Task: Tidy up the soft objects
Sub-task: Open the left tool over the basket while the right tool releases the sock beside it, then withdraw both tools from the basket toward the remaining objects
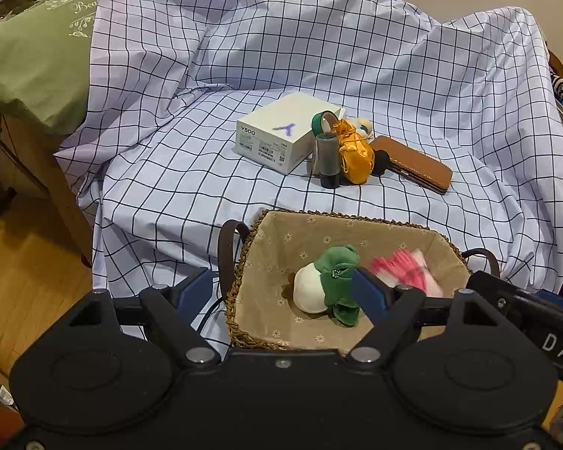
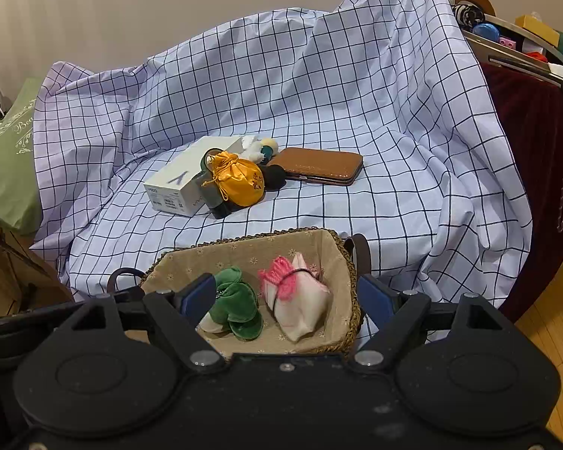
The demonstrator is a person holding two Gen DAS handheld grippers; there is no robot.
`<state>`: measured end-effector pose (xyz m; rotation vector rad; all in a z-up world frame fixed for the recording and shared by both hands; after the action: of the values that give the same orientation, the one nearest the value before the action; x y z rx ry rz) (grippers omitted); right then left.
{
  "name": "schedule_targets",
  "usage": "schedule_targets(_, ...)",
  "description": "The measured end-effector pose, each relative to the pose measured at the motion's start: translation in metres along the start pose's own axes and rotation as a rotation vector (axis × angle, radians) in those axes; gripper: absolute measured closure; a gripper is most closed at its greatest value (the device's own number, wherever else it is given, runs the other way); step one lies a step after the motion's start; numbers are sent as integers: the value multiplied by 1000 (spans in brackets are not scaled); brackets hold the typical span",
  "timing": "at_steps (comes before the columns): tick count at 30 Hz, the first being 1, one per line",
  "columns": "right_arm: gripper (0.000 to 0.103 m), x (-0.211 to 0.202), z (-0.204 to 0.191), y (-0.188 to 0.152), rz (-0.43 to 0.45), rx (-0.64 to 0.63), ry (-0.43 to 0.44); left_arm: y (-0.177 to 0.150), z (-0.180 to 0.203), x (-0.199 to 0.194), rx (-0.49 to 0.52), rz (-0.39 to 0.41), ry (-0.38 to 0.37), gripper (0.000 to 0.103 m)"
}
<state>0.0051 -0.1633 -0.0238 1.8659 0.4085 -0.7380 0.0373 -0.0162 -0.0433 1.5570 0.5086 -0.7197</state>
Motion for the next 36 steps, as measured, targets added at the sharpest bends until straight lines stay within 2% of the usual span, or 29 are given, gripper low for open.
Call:
schedule_targets(8, 21, 1, 2, -1, -8, 1, -2, -1, 0, 0, 3, -3, 3, 21)
schedule_targets(33, 19, 6, 5, -5, -27, 11, -4, -5, 0, 4, 8, -32, -7, 20)
schedule_targets(36, 19, 5, 5, -5, -27, 13, -5, -5, 1, 5, 9, -36, -8, 18)
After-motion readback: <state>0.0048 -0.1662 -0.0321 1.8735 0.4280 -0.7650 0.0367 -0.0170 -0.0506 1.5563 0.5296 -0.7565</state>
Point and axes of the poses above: each gripper's, at about its wrist camera, not at the fingertips, and x roughly the way its jaws point, z to its right, y to its top, the point moved 4 cm from there along x, roughly the way its jaws point, and after that the axes turned 9 degrees about x, right-handed, at the moved point
